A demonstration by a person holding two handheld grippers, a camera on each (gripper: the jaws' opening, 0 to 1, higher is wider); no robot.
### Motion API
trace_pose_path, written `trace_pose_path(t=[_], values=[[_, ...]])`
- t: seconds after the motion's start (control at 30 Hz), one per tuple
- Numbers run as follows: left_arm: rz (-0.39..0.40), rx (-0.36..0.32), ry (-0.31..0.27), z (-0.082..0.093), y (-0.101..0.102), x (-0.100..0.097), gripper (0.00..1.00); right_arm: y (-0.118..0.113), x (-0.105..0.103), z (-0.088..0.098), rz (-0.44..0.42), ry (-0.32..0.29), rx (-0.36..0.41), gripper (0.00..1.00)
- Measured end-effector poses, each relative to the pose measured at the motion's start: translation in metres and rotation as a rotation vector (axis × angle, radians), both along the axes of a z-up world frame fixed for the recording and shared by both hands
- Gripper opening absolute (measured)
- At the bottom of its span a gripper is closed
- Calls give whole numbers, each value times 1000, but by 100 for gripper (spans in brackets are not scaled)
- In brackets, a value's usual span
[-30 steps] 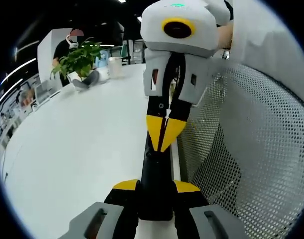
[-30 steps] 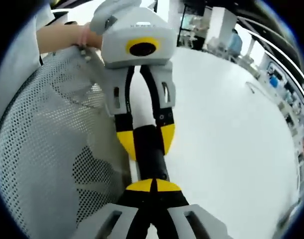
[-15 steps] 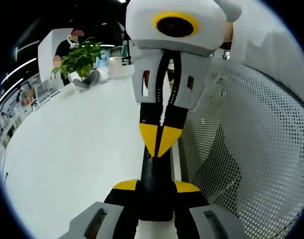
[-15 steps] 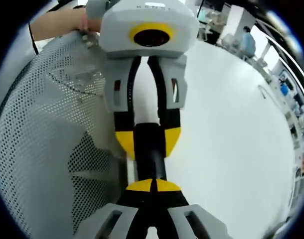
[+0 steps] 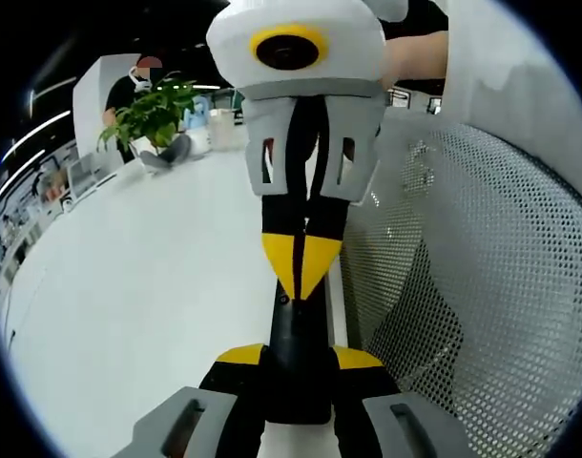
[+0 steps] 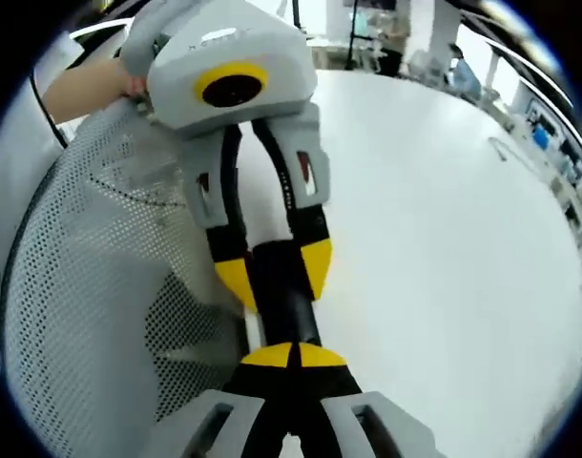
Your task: Press the specified remote control buttons in sequence, fully releasing each button before pressing the next.
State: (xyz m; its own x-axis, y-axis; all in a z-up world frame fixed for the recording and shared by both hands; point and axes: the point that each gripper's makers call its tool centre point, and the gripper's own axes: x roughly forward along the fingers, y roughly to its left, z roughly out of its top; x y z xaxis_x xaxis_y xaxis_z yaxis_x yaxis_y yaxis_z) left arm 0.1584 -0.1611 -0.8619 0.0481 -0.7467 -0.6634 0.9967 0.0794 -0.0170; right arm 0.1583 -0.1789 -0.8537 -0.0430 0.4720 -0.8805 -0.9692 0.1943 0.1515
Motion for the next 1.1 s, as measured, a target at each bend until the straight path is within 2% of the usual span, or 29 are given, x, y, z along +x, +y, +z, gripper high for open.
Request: trace_pose_path(t=[0.03,0.17,0.2,0.3,0.47,0.67,0.77,0.93,1.1], values=[[0,0,0,0,0,0,25,-1,1,0,-11,13,0,0],[1,0,-1,0,0,0,25,-6,10,-1,30,-44,-35,0],[0,1,-1,0,0,0,25,-5,8,0,50,-40,-26,0],[-1,0,-1,0,0,-1,25,-4,9,0,35,-12,-24,0],[0,0,-1,0,0,-1,25,2,10,-2,50,-2,-18,0],[-1,-1,-1,0,0,0,25,3,12,-5,79,11,-58,0],[-1,-1,-1,0,0,0,25,2,13,-6,36,64,-100,0],[-3,-1,-1,0,0,0,25,2,15,-7,13,126,-167,0],[-3,-2,-2,0,0,0,25,4,15,-8,23,145,-224,0]])
